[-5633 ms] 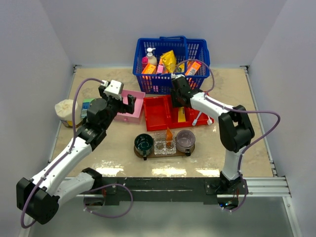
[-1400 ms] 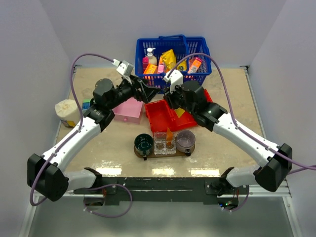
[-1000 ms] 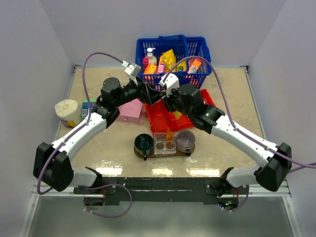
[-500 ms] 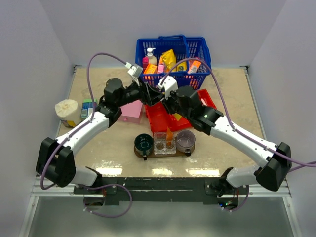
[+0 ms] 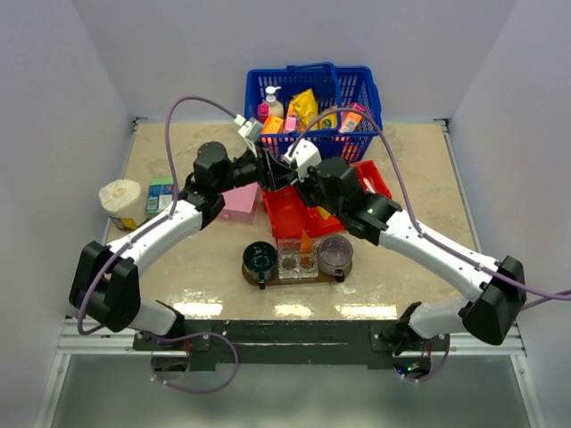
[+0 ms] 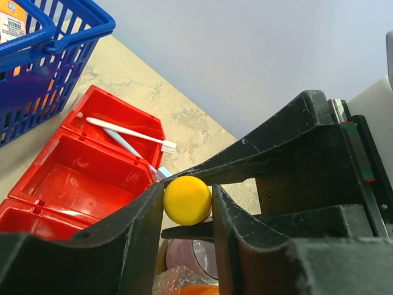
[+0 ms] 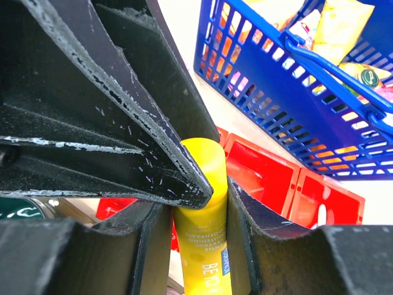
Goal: Prepare toiletry sets of a toothbrush and toothpaste on the tray
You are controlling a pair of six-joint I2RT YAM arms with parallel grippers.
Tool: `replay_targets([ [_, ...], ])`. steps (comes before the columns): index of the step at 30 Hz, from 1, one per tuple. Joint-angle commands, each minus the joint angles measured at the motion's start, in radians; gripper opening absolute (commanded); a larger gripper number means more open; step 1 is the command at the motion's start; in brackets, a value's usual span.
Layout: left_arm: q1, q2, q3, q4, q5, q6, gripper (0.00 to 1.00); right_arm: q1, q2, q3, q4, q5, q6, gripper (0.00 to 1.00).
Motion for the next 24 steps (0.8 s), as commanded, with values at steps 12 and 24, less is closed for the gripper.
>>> replay_targets([
  [12, -0.030, 0.029, -0.015, 0.014, 0.123, -0.031, 0.00, -0.002, 0.023, -0.010, 0.220, 0.085, -0.025, 0.21],
  [24, 0.041, -0.075, -0.110, 0.103, -0.040, -0.070, 0.00, -0.003, 0.066, -0.043, 0.257, 0.074, 0.000, 0.58],
])
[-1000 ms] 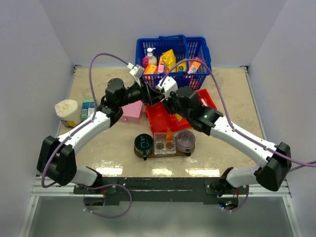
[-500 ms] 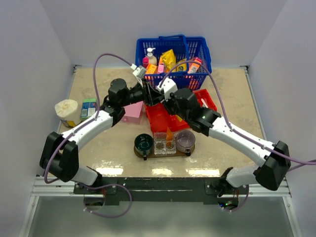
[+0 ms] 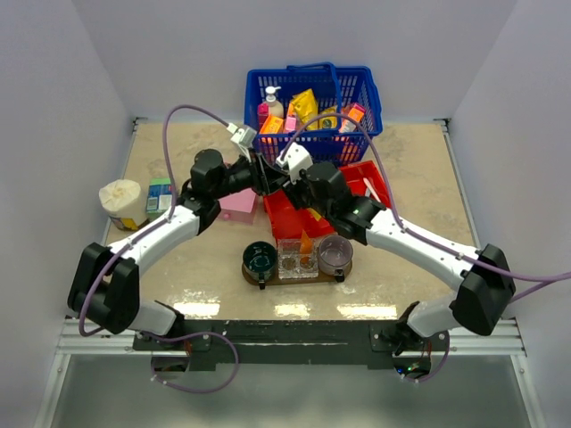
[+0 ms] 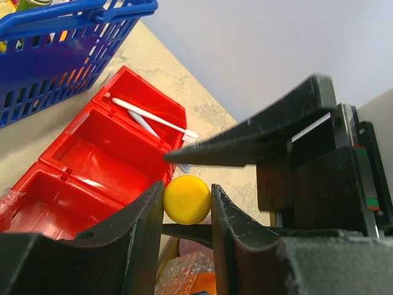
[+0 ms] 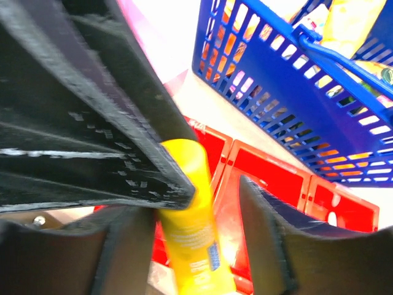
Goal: Prepare toiletry sets of a toothbrush and toothpaste on the tray
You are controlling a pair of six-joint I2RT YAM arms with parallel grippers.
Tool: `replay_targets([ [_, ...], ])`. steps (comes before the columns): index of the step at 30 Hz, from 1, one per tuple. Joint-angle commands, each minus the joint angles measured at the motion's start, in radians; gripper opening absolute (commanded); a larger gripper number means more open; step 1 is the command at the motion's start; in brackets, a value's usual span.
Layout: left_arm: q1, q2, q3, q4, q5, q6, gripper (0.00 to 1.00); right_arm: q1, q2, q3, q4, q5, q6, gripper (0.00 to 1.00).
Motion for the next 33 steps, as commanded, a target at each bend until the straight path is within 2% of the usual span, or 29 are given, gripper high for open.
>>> replay_targets([
  [1, 0.012, -0.071, -0.031, 0.093, -0.001, -0.048, 0.00, -0.010, -0.007, 0.007, 0.137, 0.038, 0.004, 0.59],
  [6, 0.052, -0.095, -0.065, 0.144, -0.033, -0.080, 0.00, -0.010, 0.001, -0.002, 0.140, 0.036, 0.016, 0.69],
  [8, 0.076, -0.108, -0.080, 0.155, -0.042, -0.092, 0.00, -0.010, -0.013, -0.015, 0.148, 0.032, 0.019, 0.77],
  [11, 0.113, -0.123, -0.108, 0.184, -0.062, -0.120, 0.00, -0.018, -0.039, -0.035, 0.156, 0.012, 0.045, 0.79],
  [14, 0.147, -0.135, -0.123, 0.198, -0.068, -0.130, 0.00, -0.060, -0.072, -0.062, 0.176, -0.030, 0.096, 0.79],
  [18, 0.178, -0.151, -0.138, 0.221, -0.068, -0.137, 0.00, -0.160, -0.120, -0.096, 0.209, -0.238, 0.246, 0.79],
  [22, 0.211, -0.169, -0.151, 0.241, -0.064, -0.146, 0.00, -0.261, -0.155, -0.111, 0.248, -0.382, 0.366, 0.79],
  [27, 0.242, -0.181, -0.175, 0.331, -0.032, -0.198, 0.00, -0.315, -0.151, -0.116, 0.294, -0.514, 0.527, 0.78],
  [33, 0.273, -0.198, -0.192, 0.365, -0.034, -0.224, 0.00, -0.351, -0.103, -0.131, 0.361, -0.652, 0.653, 0.75],
])
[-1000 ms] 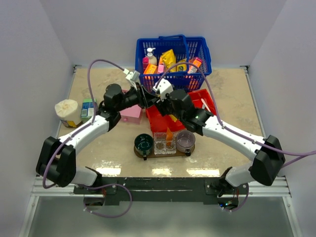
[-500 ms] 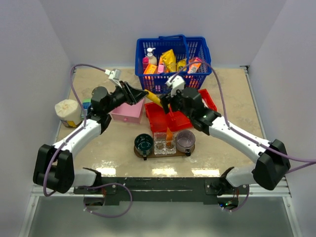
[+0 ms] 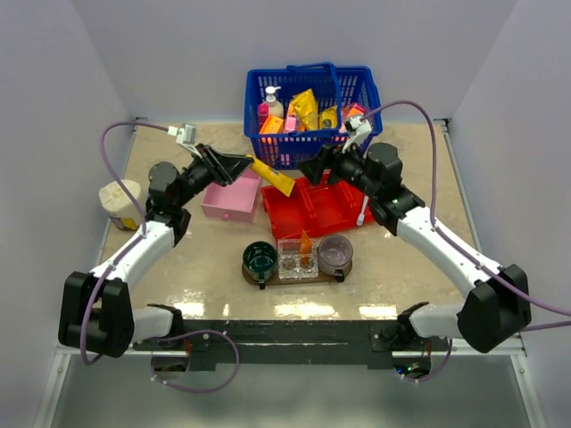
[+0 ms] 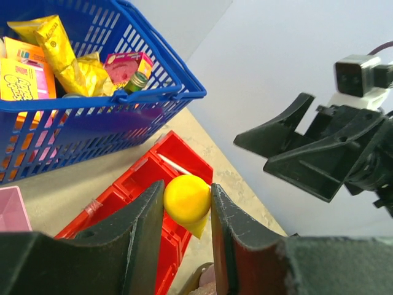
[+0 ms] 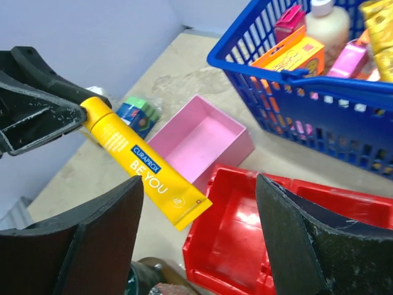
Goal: Prepare toiletry sets of a toothbrush and toothpaste on the tray
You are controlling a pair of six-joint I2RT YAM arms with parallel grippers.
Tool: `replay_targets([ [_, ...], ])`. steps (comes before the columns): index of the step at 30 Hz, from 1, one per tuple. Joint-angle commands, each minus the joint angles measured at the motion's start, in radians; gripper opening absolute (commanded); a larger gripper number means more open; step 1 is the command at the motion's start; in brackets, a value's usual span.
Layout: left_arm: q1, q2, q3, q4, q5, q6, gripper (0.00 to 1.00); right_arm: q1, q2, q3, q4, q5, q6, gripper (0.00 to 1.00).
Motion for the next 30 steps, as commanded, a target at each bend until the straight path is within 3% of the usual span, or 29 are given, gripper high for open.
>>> replay_targets([
  [1, 0.032, -0.044, -0.019, 0.149, 0.010, -0.052, 0.00, -0.017, 0.028, -0.017, 0.092, -0.145, 0.143, 0.75],
  [9, 0.092, -0.056, -0.071, 0.298, 0.022, -0.167, 0.00, -0.016, 0.107, -0.072, 0.229, -0.228, 0.309, 0.70],
  [21, 0.115, -0.059, -0.082, 0.350, 0.038, -0.210, 0.00, 0.001, 0.223, -0.099, 0.465, -0.309, 0.496, 0.65],
  [30, 0.116, -0.056, -0.085, 0.365, 0.044, -0.220, 0.00, 0.040, 0.266, -0.070, 0.531, -0.339, 0.550, 0.61],
])
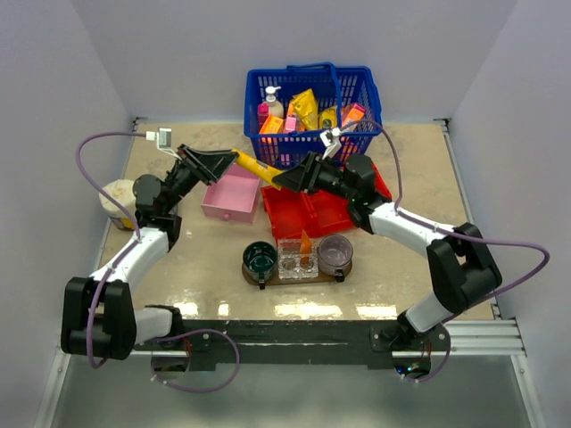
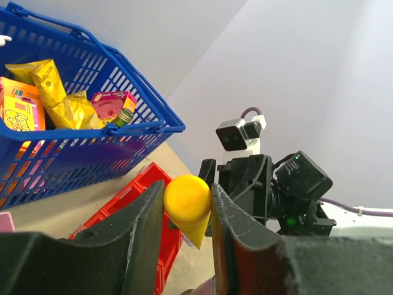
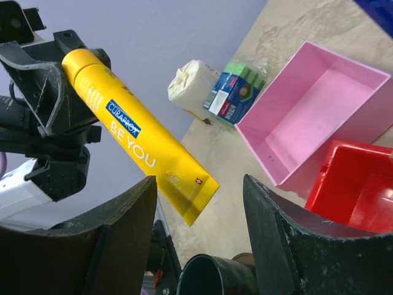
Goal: Prepare toiletry sets of a toothbrush and toothpaste on the tray
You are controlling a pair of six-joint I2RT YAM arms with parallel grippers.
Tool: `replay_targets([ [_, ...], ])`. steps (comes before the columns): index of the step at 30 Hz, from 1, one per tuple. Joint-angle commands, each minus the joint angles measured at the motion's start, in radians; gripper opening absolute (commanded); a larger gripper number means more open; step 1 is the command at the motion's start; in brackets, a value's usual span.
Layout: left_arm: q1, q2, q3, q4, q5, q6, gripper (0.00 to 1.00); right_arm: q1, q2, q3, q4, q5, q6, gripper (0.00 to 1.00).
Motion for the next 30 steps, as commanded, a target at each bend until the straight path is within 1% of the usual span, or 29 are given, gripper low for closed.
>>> replay_targets([
  [1, 0.007, -0.029, 0.002, 0.102, 0.004, -0.018, 0.00, 0.018, -0.002, 0.031, 0.086, -0.041, 0.043, 0.59],
  [3, 0.007, -0.026, 0.002, 0.107, 0.005, -0.018, 0.00, 0.020, -0.008, 0.031, 0.088, -0.041, 0.046, 0.56],
  [7, 0.009, -0.026, 0.003, 0.110, 0.010, -0.018, 0.00, 0.018, -0.022, 0.019, 0.094, -0.028, 0.044, 0.45],
  [9, 0.009, -0.022, 0.008, 0.110, 0.016, -0.019, 0.00, 0.018, -0.025, 0.014, 0.108, -0.027, 0.050, 0.43],
  [10, 0.009, -0.023, 0.008, 0.111, 0.016, -0.019, 0.00, 0.018, -0.027, 0.013, 0.112, -0.028, 0.053, 0.39],
  [20, 0.009, -0.019, 0.011, 0.124, 0.028, -0.021, 0.00, 0.018, -0.059, 0.007, 0.140, -0.025, 0.049, 0.23],
  [22, 0.009, -0.017, 0.011, 0.124, 0.030, -0.022, 0.00, 0.018, -0.065, 0.004, 0.155, -0.027, 0.049, 0.16],
  [26, 0.009, -0.008, 0.011, 0.128, 0.035, -0.021, 0.00, 0.018, -0.076, 0.002, 0.192, -0.030, 0.050, 0.10],
  [27, 0.009, -0.006, 0.012, 0.128, 0.035, -0.021, 0.00, 0.020, -0.077, 0.004, 0.195, -0.031, 0.049, 0.07],
  [29, 0.009, 0.003, 0.014, 0.127, 0.038, -0.021, 0.00, 0.018, -0.084, 0.005, 0.204, -0.036, 0.043, 0.05],
  [30, 0.009, 0.007, 0.016, 0.130, 0.041, -0.021, 0.00, 0.018, -0.085, 0.005, 0.204, -0.036, 0.041, 0.02],
])
